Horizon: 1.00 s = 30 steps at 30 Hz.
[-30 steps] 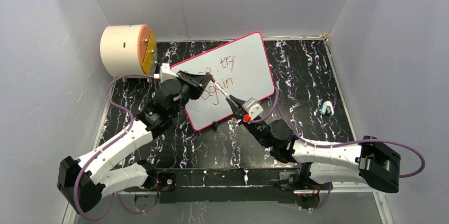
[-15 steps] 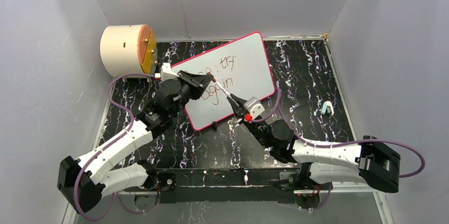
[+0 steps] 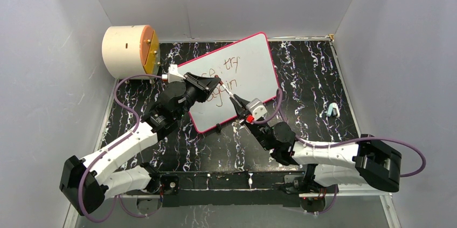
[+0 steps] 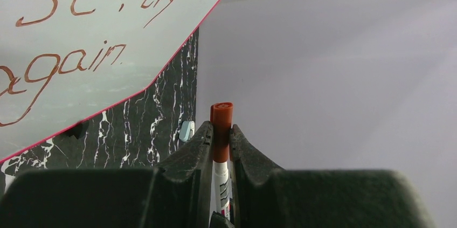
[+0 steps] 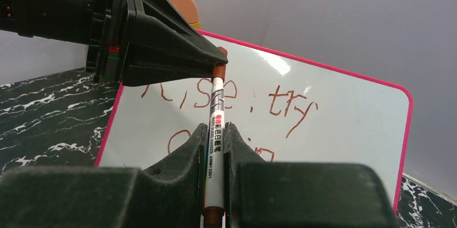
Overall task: Write a sentence on the whiteboard
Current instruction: Close the whiteboard marker.
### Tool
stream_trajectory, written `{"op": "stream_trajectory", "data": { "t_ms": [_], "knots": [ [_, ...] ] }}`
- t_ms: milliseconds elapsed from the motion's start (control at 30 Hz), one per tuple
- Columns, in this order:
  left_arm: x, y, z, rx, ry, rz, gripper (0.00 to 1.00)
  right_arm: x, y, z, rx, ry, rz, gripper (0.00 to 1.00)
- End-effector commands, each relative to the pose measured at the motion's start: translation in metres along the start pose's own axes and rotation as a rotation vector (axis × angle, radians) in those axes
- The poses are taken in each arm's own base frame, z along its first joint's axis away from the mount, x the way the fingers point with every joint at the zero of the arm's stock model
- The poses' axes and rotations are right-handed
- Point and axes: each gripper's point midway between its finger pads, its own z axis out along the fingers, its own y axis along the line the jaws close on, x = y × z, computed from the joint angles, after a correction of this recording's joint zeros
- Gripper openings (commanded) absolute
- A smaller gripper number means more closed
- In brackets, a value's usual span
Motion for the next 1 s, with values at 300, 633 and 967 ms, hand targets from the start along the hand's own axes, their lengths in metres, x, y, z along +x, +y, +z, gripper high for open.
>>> {"op": "stream_trajectory", "data": {
  "t_ms": [300,633,967],
  "knots": [
    [0.013,-0.007,0.004,0.065,0.062,-0.011,0.0,-0.04,-0.023,0.014,0.168,-0.204,0.035,0.0],
    [0.016,0.005,0.006,0.038,0.074,0.106,0.0,-0.035,-0.022,0.017,0.186,-0.227,0.05,0.0],
    [0.034,0.021,0.012,0.034,0.15,0.131,0.0,-0.04,-0.028,0.012,0.191,-0.245,0.096,0.0]
  ]
}}
